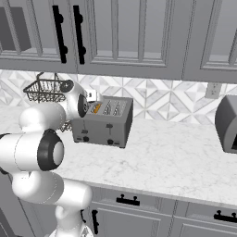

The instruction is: Start the toaster. Once the lever pops up, take the bread to the plate on the dining counter.

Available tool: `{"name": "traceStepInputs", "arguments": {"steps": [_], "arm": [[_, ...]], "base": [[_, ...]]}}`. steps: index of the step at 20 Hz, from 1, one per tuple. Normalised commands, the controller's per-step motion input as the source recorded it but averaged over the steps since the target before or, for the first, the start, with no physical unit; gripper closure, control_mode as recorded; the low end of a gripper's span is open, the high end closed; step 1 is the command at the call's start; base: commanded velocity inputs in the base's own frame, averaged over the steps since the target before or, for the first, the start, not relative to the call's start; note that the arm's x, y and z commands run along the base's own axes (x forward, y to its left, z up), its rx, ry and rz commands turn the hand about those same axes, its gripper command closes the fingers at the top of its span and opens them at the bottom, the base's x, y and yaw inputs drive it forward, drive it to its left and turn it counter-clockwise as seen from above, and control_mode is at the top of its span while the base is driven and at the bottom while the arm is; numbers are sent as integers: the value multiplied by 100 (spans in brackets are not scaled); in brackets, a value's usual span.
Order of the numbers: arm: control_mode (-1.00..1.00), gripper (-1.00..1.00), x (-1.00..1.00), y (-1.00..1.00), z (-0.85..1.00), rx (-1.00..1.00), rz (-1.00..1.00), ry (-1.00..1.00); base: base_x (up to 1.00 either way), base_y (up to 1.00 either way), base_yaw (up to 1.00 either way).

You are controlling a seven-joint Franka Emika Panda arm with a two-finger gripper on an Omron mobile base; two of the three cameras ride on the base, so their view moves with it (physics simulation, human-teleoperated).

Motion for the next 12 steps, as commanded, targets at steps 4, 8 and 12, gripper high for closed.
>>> {"name": "traceStepInputs", "arguments": {"steps": [4, 8, 12], "arm": [[-100, -100, 0, 0, 0, 0, 0, 0], [-100, -100, 0, 0, 0, 0, 0, 0], [-100, -100, 0, 0, 0, 0, 0, 0]], "base": [[0, 0, 0], [0, 0, 0], [0, 0, 0]]}}
